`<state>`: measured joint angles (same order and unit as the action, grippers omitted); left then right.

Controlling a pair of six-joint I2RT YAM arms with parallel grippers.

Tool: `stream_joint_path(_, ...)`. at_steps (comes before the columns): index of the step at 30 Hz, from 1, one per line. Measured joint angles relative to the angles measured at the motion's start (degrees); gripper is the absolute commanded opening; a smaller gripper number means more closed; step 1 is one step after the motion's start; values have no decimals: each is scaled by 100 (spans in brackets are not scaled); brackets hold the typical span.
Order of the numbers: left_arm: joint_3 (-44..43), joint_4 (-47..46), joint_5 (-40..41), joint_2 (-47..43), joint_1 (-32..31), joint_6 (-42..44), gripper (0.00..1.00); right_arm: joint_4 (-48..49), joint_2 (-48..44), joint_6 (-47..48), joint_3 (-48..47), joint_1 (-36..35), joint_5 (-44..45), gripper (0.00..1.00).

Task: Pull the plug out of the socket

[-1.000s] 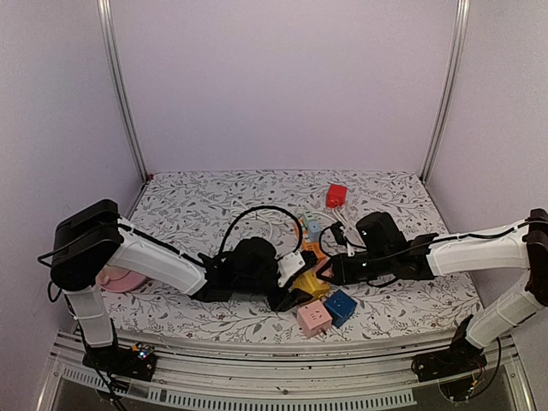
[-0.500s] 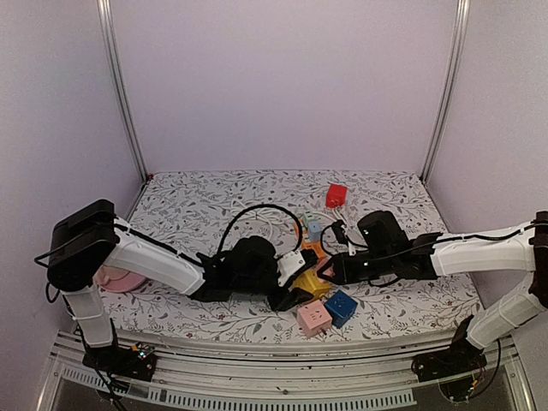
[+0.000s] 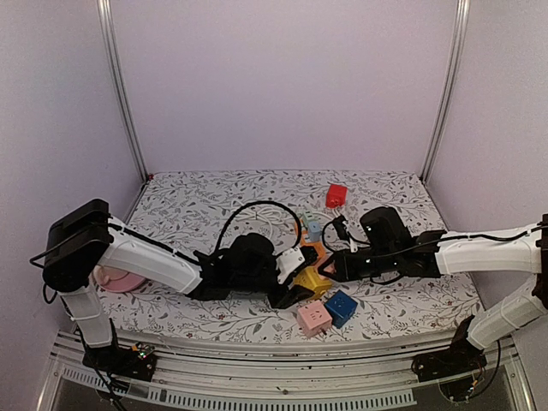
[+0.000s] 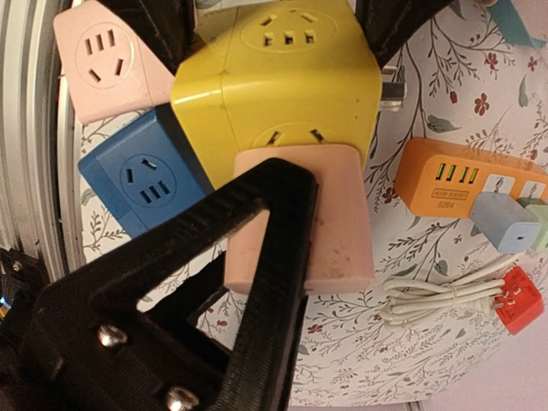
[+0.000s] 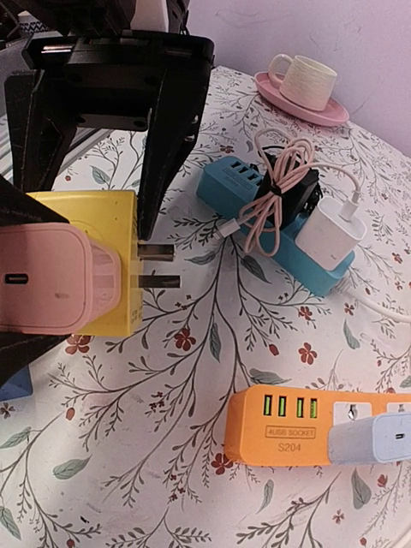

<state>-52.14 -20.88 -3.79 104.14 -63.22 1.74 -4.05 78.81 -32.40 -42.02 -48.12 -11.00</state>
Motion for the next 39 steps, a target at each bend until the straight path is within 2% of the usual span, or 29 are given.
stream_joint_path(31, -131, -74, 61, -42, -52, 22, 0, -553, -352, 164, -208, -9, 195, 3)
stream_joint_path(37, -151, -81, 133, -63, -63, 20, 15, -581, -352, 155, -258, -9, 164, 3)
stream_joint_path(39, -166, -68, 153, -63, -66, 20, 25, -560, -352, 114, -258, -2, 136, 3)
